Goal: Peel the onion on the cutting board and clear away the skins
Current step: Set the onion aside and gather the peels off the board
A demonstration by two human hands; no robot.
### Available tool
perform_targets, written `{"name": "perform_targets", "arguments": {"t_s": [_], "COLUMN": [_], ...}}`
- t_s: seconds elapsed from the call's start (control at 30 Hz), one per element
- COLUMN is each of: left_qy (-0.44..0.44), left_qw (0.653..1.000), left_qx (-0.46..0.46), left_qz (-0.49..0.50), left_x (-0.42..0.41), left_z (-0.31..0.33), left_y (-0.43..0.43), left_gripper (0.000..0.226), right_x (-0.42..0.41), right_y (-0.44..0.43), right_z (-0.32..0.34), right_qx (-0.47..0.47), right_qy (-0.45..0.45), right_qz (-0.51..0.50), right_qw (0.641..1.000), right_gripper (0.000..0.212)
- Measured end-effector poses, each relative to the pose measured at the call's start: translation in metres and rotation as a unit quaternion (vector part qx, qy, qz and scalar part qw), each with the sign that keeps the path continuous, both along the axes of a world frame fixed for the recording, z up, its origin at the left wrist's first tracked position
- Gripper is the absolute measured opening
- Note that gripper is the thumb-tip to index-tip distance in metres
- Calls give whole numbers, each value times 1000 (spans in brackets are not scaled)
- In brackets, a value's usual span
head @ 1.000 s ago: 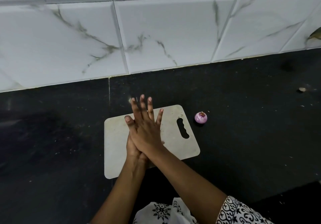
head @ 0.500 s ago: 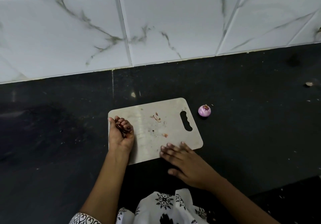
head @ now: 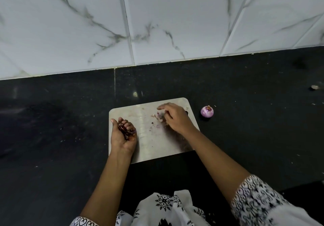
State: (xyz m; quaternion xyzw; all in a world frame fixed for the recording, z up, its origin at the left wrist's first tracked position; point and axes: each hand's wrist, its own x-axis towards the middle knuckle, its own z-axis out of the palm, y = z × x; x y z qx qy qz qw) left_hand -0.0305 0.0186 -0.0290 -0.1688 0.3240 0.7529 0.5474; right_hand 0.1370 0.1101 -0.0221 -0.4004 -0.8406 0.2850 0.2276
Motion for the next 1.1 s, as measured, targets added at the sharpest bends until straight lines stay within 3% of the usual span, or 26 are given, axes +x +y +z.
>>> {"name": "perform_targets", "arguments": {"t_s": [0.13, 0.27, 0.37, 0.47, 0.67, 0.8, 0.97, 1.03, 1.1], "left_qy": [3, -4, -3, -2, -18, -16, -13, -9, -6], "left_qw": [1000, 1000, 1000, 1000, 1000, 1000, 1000, 1000, 1000], "left_qx": [2, 8, 13, 11, 13, 17, 16, 15, 15], "left_qz": [-7, -6, -3, -1, 8, 8, 2, -1, -1], "left_x": [3, 4, 3, 5, 6, 4, 5, 5, 5], "left_z": [-1, -2, -3, -3, -4, -6, -5, -4, -5], "left_y": [-1, 0, 0, 0, 2, 1, -2, -1, -1], "left_gripper": [36, 37, 37, 37, 38, 39, 39, 39, 39], "right_x": [-11, 3, 23, 31, -6, 4, 3, 5, 16], "right_y": [11, -6, -8, -21, -48, -27, -30, -34, -35], "right_z": [-1, -6, 0, 0, -11, -4, -6, -9, -13], "right_qx": [50, 98, 66, 40, 67, -35, 9, 44, 79], "right_qy": [-153, -192, -111, -147, -147, -56, -176, -223, -210], "right_qz": [123, 201, 65, -63, -59, -91, 133, 174, 174], "right_qw": [979, 956, 989, 986, 985, 994, 975, 958, 959], "right_gripper": [40, 34, 40, 37, 31, 37, 44, 43, 41]}}
